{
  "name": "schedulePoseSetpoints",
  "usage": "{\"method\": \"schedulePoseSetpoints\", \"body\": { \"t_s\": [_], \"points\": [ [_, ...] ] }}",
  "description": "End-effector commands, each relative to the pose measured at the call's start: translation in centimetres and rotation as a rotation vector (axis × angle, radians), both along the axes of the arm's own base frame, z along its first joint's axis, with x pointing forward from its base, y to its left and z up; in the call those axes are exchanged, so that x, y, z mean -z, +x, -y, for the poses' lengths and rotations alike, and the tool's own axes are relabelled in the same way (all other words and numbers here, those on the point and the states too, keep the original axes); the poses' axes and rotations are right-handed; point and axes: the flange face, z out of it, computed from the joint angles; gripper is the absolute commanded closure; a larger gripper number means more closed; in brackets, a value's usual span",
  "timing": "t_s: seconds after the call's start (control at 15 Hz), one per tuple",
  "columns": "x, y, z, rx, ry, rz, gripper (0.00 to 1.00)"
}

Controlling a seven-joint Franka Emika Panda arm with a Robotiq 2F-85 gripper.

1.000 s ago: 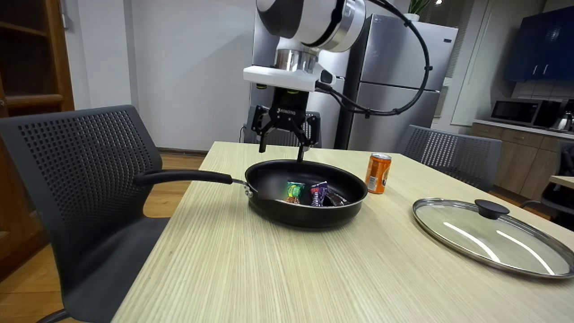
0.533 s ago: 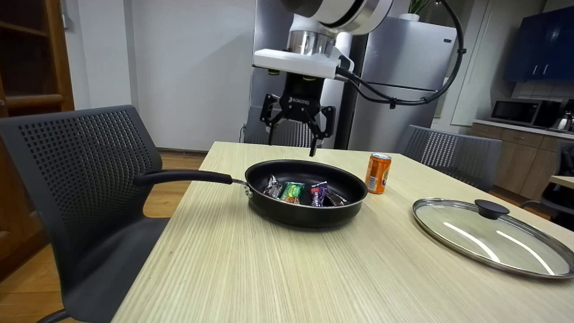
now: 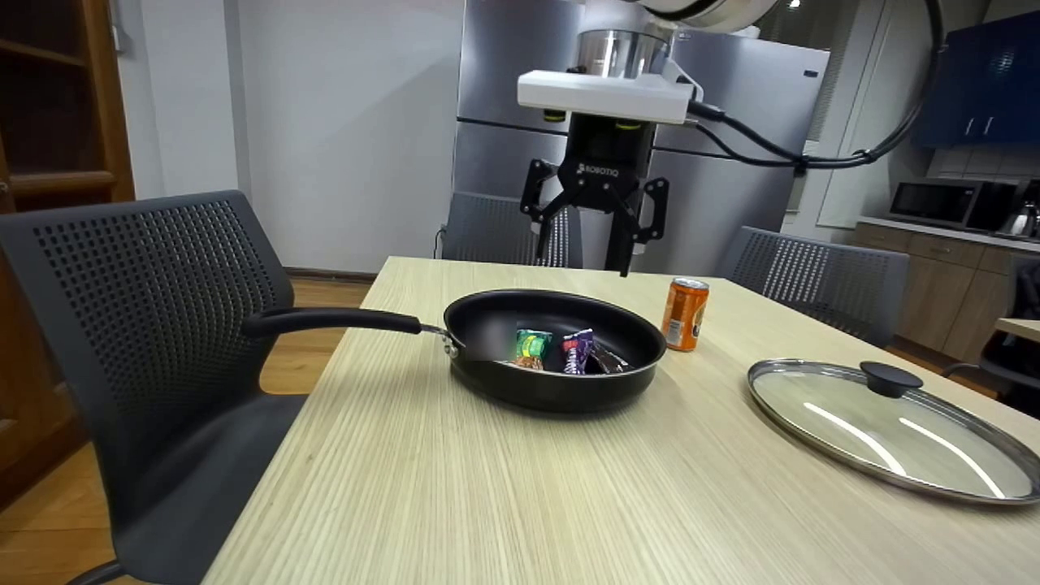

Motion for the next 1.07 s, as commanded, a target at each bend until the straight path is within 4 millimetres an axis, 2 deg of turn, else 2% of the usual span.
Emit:
{"method": "schedulePoseSetpoints", "body": {
  "t_s": [0.0,0.33,1.0],
  "points": [
    [-2.4,-1.8,2.8,0.007,-0.033,0.026,0.00],
    [-3.7,-2.0,6.5,0.036,-0.060,0.032,0.00],
    [-4.1,-2.3,15.1,0.141,-0.100,0.025,0.00]
  ]
}}
